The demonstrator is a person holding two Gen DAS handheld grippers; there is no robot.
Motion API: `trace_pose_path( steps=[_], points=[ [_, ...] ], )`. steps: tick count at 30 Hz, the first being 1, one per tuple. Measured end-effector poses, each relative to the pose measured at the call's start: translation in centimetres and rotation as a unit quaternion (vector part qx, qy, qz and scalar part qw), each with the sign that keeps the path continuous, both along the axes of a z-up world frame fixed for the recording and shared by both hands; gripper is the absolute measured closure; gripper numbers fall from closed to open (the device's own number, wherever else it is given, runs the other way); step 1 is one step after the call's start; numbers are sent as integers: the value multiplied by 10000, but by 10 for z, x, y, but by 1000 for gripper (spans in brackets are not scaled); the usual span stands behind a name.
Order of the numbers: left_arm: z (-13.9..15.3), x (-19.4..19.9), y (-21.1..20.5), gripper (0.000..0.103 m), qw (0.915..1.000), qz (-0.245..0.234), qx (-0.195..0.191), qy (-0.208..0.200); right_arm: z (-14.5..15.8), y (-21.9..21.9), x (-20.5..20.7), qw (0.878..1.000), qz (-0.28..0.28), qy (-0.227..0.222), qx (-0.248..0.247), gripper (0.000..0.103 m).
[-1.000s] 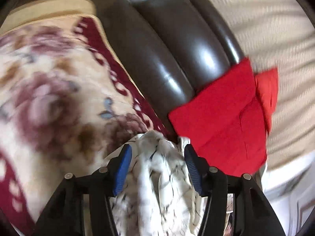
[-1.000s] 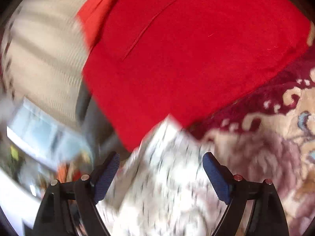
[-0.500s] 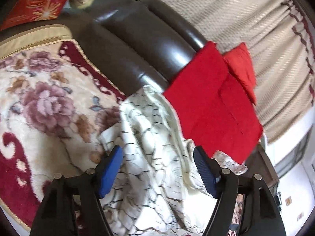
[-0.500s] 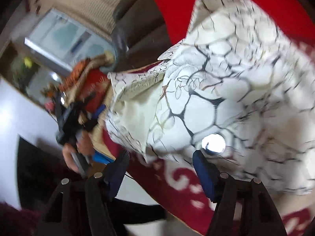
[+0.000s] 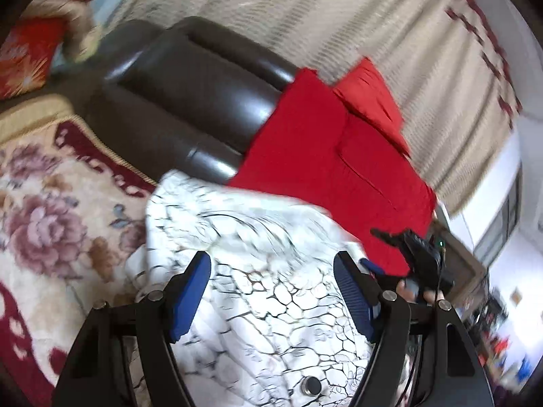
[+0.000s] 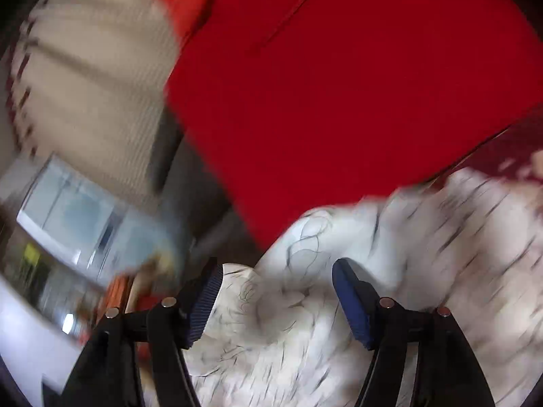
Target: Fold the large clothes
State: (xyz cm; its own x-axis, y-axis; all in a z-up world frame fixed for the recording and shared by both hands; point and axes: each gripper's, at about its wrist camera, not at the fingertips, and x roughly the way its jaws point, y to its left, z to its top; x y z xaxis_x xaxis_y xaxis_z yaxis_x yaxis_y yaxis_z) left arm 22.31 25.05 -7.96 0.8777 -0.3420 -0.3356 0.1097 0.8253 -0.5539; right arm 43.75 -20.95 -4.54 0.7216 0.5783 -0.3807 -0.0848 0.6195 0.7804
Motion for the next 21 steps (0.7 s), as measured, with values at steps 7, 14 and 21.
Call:
trace_pose_path(
  steps=[7,14,21],
  points=[
    [-18,20,-14,26,9978,-50,283,603,-22,-41,-63,9998,97,-44,180,29],
    [-42,31,-26,26,9764,705,1613,1251,-30,-51,-128,9826,-153,596,-1753,32],
    [-69,40,-25,23,9523,1090,2053,1976,-57,-59,-139,9566,-105,823,-2793,50]
  ],
)
